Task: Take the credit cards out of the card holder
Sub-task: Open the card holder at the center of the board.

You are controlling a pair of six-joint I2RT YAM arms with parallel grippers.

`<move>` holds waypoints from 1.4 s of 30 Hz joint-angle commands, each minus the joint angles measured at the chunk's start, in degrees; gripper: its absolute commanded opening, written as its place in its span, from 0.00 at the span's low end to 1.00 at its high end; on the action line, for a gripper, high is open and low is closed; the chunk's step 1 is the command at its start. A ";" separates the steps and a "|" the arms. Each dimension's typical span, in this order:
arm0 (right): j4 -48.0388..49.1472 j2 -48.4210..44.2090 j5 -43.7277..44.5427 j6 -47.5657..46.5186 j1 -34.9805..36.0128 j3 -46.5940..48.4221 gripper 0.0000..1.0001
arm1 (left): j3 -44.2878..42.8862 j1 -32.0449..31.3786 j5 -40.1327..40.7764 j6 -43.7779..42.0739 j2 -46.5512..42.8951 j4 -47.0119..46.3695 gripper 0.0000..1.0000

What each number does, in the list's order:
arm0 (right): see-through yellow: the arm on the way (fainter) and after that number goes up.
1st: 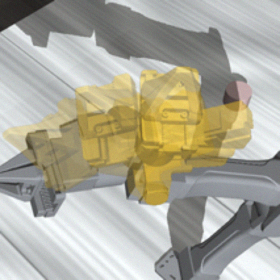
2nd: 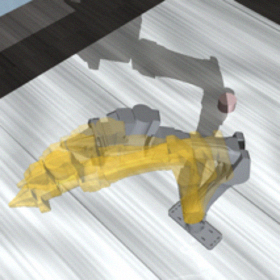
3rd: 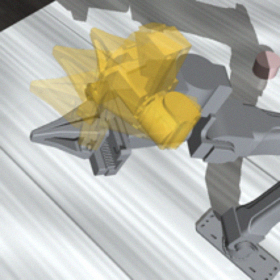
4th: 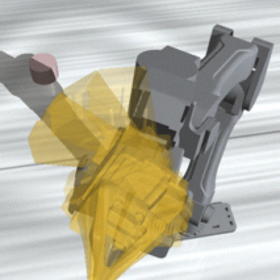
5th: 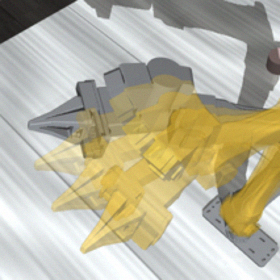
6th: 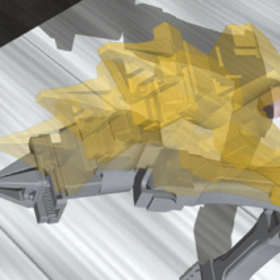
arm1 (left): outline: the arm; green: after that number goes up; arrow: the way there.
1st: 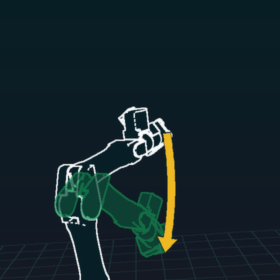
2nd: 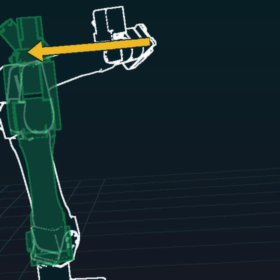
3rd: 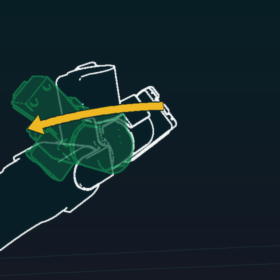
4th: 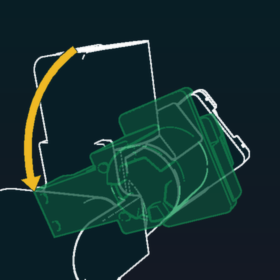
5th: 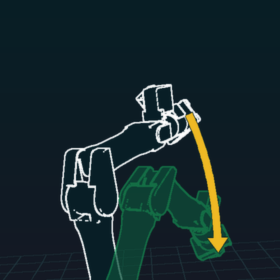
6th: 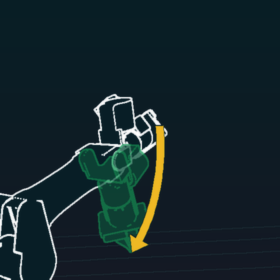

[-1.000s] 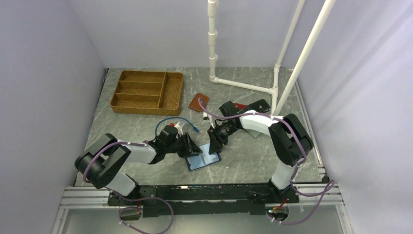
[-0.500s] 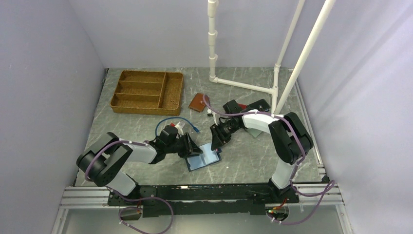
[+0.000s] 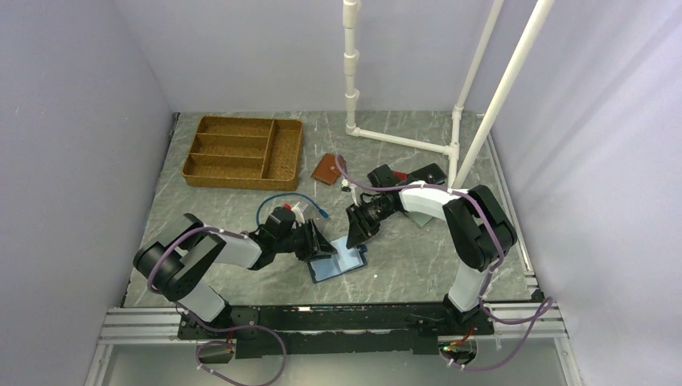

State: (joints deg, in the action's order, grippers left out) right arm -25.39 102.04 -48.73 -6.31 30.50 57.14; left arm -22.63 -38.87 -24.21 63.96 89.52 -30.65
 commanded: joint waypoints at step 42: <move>2.27 1.70 -2.53 2.88 2.63 -0.53 0.28 | 0.22 -0.23 -2.20 0.94 3.61 -6.88 0.47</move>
State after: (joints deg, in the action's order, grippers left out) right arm -24.88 103.00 -48.10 -4.64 32.62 57.12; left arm -22.74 -38.87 -26.06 64.62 91.77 -35.14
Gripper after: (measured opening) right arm 0.286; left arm 0.466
